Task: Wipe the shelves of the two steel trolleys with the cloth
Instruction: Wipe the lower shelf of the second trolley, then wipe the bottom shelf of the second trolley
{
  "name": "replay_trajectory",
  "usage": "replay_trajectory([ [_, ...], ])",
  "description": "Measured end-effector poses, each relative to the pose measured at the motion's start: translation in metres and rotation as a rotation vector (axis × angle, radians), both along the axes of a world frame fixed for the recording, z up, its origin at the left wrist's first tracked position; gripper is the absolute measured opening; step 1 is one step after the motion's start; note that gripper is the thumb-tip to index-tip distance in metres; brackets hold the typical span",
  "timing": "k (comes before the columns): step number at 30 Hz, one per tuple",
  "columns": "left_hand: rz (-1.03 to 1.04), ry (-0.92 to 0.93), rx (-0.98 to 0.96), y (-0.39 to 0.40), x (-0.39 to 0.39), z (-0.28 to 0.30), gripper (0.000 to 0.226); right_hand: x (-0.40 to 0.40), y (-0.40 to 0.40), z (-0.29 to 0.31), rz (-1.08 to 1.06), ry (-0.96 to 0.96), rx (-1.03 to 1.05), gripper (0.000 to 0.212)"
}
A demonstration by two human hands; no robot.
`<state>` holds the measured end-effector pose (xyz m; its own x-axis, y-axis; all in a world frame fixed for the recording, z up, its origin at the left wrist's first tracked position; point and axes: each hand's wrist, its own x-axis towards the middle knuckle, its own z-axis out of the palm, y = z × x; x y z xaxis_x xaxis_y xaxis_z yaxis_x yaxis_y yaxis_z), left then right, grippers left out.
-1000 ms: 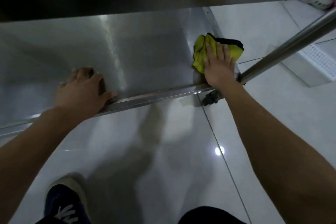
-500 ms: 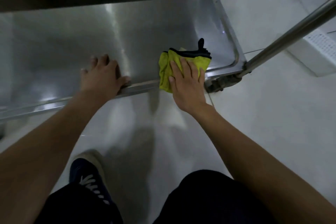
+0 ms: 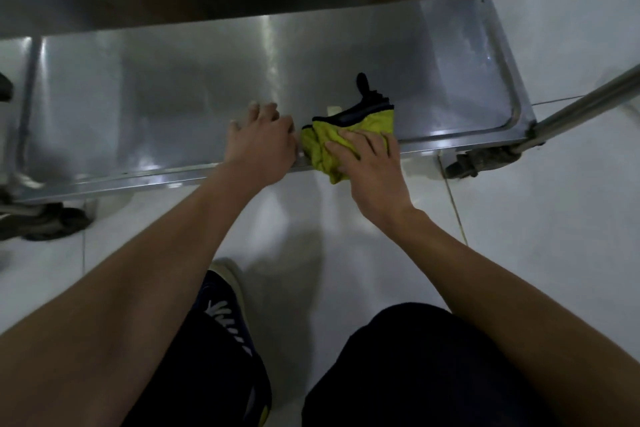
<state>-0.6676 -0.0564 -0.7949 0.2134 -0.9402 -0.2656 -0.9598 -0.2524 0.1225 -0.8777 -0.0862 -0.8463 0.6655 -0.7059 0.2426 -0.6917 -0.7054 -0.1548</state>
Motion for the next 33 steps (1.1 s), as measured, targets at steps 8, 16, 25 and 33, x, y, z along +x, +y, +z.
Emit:
replay_trajectory([
  [8,-0.079,0.150,-0.049,0.032,-0.052,0.034,0.031,-0.051,0.036,0.041,0.028,0.148,0.196,0.068],
  [16,-0.241,0.180,-0.003,0.044,-0.115,0.075,0.043,-0.121,0.076,0.076,-0.309,0.058,0.300,0.075],
  [25,-0.392,0.276,-0.055,0.004,-0.151,0.097,0.039,-0.138,0.063,0.094,-0.526,-0.055,0.228,0.068],
  [33,-0.639,0.200,-0.071,-0.027,-0.192,0.132,0.029,-0.172,0.066,0.127,-0.742,-0.097,0.251,0.062],
])
